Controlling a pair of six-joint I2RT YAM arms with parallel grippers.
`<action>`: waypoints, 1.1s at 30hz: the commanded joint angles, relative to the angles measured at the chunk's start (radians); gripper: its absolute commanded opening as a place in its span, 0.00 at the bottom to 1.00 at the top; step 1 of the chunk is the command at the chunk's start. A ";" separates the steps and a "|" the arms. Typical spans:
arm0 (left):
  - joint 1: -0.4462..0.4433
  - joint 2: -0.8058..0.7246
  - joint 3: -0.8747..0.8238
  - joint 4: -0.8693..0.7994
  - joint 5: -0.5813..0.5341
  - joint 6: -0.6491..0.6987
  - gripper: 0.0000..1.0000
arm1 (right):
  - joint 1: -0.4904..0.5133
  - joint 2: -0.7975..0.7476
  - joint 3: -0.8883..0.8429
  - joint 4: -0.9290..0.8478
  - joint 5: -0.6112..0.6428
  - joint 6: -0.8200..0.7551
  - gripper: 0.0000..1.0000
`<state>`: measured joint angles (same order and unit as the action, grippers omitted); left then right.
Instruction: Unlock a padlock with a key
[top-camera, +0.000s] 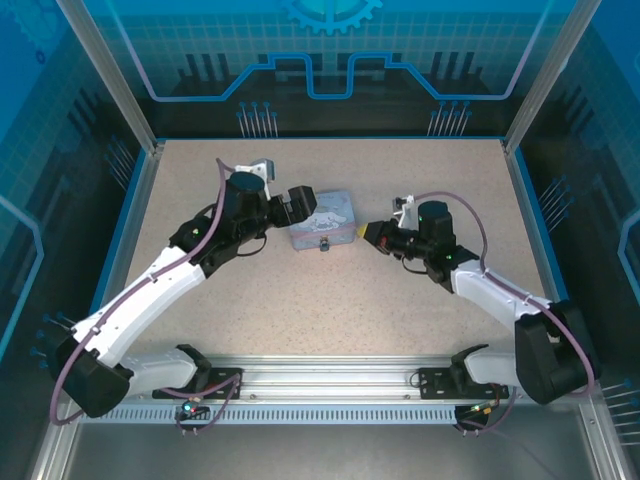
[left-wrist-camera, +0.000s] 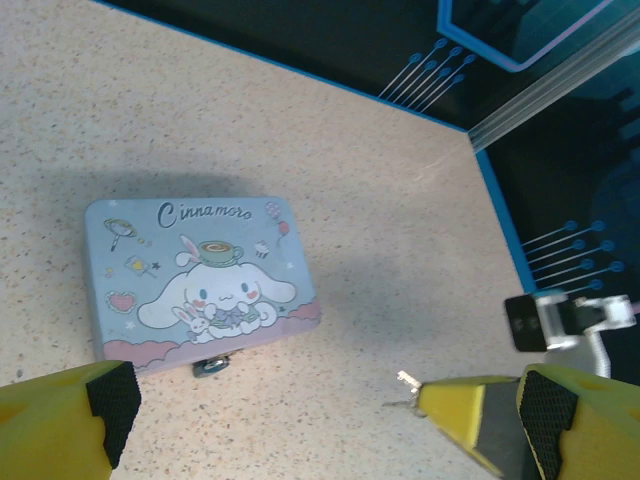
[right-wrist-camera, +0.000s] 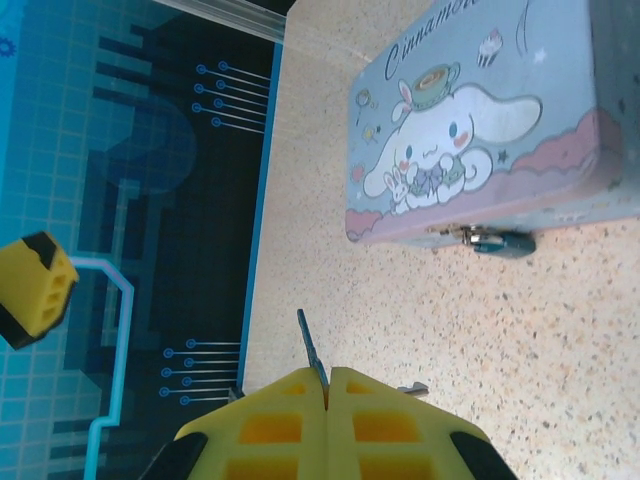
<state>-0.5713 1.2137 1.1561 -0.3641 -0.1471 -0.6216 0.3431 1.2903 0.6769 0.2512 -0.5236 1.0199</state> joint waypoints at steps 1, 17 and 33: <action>0.005 0.051 -0.056 0.003 -0.033 0.000 0.99 | -0.038 0.050 0.093 -0.095 -0.019 -0.056 0.00; -0.071 0.225 -0.454 0.662 0.179 0.057 0.99 | -0.076 0.370 0.414 -0.188 -0.141 -0.122 0.00; -0.071 0.429 -0.518 0.903 0.241 0.138 0.99 | -0.026 0.528 0.498 -0.189 -0.110 -0.164 0.00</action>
<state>-0.6388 1.6150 0.6495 0.4637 0.0620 -0.5201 0.3038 1.7962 1.1297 0.0727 -0.6361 0.8738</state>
